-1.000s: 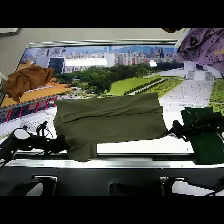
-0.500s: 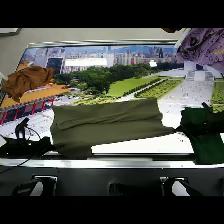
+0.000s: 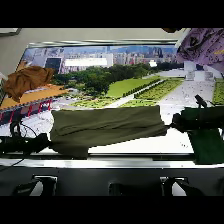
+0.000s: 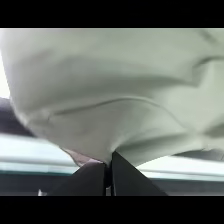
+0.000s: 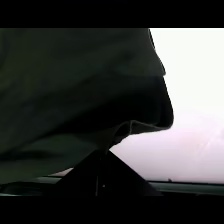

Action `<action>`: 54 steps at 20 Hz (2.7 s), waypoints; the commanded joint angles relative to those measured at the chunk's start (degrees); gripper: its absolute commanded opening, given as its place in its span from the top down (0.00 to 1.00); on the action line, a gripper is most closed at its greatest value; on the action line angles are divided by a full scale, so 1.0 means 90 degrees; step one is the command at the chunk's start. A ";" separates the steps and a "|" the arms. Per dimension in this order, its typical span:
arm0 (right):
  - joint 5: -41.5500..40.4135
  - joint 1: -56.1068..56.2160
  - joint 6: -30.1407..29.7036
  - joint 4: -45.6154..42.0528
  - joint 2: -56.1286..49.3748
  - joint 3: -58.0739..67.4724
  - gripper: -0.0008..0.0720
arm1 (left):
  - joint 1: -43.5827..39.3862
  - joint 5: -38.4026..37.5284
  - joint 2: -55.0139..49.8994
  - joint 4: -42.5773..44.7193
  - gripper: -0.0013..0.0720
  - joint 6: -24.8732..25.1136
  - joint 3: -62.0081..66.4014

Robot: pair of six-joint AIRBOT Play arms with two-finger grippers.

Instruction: Fold the clothes and pants, and hang the long-sleeved shirts on hangers.

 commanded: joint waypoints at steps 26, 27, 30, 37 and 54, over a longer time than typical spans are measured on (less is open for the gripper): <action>-0.0311 0.0155 -0.0155 0.0255 -0.3538 0.3356 0.40 | -0.0461 0.0707 -0.5960 -0.0418 0.42 0.1481 0.4957; -0.0503 -0.0066 -0.0282 0.0245 -0.3531 0.3373 0.38 | -0.0423 0.0653 -0.5853 -0.0291 0.42 0.1360 0.5083; -0.0889 -0.0529 -0.0636 0.0583 -0.3677 0.3024 0.24 | -0.0340 0.0641 -0.5496 0.0053 0.42 0.1226 0.5270; -0.0291 -0.0158 -0.1192 0.1056 -0.4199 0.2370 0.23 | -0.0338 0.0435 -0.5277 0.0061 0.42 0.1226 0.5270; -0.0746 0.0590 0.1389 -0.1574 -0.2259 0.3546 0.96 | -0.3155 0.2181 -0.6399 -0.1926 0.96 0.0653 0.5270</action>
